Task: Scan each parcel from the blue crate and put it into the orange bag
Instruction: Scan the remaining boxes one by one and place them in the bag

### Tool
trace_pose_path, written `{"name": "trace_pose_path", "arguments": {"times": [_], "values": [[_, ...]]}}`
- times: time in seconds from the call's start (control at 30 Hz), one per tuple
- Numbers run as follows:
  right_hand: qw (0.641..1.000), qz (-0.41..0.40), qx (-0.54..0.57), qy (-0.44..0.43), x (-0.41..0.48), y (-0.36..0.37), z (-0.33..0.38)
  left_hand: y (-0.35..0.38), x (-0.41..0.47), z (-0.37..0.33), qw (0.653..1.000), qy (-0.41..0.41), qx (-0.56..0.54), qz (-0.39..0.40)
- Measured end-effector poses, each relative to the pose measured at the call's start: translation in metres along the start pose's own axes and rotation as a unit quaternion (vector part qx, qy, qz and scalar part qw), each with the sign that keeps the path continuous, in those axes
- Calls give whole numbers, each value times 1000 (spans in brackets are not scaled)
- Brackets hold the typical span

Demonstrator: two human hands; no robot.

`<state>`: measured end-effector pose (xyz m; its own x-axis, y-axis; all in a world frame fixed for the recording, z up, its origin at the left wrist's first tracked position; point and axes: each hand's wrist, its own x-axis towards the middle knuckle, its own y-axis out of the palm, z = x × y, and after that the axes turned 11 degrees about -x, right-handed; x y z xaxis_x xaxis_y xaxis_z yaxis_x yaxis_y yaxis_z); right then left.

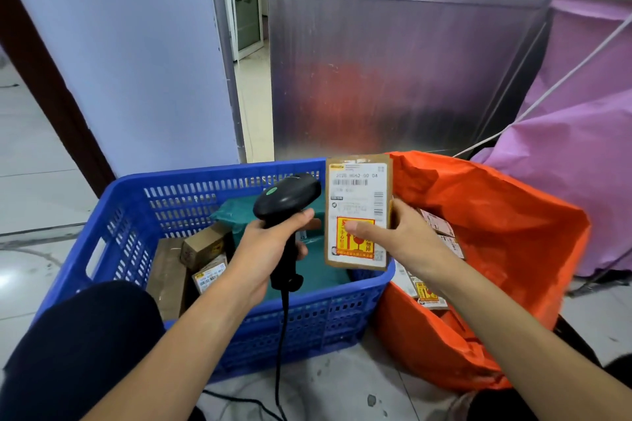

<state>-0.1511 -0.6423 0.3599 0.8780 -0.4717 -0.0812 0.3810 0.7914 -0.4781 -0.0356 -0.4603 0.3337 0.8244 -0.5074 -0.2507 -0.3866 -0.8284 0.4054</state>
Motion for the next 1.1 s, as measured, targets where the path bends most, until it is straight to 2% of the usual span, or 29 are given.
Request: {"name": "trace_pose_path", "arguments": {"times": [0.13,0.23,0.53,1.1], "values": [[974,-135,-184,-14,8,-16,-9,-1,-5,-7,997,18,-23,66],[963,-176,-205,-15,9,-21,-14,1,-9,-4,995,24,-22,89],[962,-177,-207,-28,12,-25,-14,3,-10,4,993,27,8,117],[958,-180,-220,-40,14,-24,-17,3,-11,5,995,35,9,98]]}}
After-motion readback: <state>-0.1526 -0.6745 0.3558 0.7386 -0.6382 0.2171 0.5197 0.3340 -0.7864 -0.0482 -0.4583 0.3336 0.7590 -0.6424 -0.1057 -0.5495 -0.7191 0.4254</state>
